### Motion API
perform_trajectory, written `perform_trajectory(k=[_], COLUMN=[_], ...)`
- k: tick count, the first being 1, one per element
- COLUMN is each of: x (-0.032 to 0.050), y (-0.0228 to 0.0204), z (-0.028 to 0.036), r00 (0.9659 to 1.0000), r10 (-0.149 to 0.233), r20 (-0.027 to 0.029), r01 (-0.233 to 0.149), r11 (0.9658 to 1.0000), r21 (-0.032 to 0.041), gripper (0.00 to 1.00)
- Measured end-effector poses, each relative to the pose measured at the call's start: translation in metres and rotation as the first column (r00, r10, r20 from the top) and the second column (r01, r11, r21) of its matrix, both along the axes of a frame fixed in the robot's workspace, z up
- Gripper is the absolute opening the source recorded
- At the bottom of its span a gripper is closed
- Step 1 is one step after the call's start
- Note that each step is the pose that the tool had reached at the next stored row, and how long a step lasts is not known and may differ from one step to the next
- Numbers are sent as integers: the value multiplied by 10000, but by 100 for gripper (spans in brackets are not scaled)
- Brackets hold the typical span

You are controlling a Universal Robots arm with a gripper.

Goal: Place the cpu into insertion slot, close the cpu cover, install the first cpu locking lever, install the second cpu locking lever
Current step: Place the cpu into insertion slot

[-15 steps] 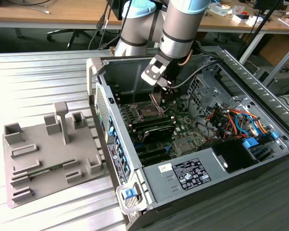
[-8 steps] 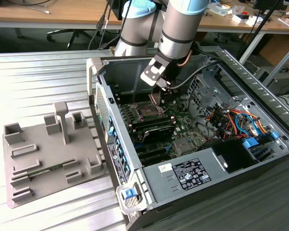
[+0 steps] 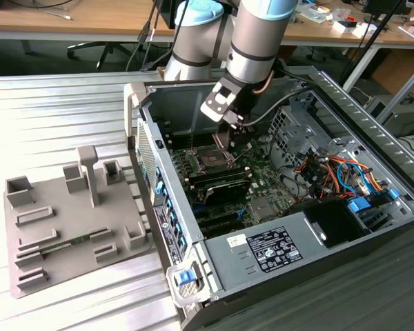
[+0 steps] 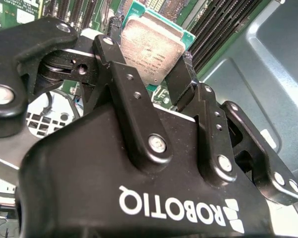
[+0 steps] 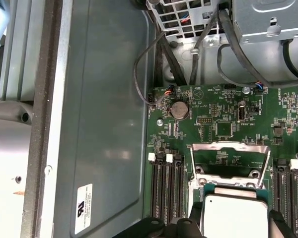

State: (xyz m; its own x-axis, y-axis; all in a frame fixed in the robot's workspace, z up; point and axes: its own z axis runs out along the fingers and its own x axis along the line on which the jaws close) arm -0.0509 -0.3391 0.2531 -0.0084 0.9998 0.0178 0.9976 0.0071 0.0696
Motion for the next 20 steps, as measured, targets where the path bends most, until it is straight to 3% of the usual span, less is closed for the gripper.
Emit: perform_trajectory(k=[3, 4, 7, 13, 20], x=[0, -1, 0, -1, -1], y=[36, 61, 89, 143, 151], z=[0, 0, 0, -1, -2], r00=[10000, 10000, 10000, 10000, 10000], r10=[4, 6, 8, 9, 9], r20=[-1, -1, 0, 0, -1], r01=[-4, -6, -8, -9, -9], r11=[10000, 9999, 9997, 9997, 9997], r21=[-85, -166, -233, -258, -257], gripper=[55, 55, 55, 55, 55])
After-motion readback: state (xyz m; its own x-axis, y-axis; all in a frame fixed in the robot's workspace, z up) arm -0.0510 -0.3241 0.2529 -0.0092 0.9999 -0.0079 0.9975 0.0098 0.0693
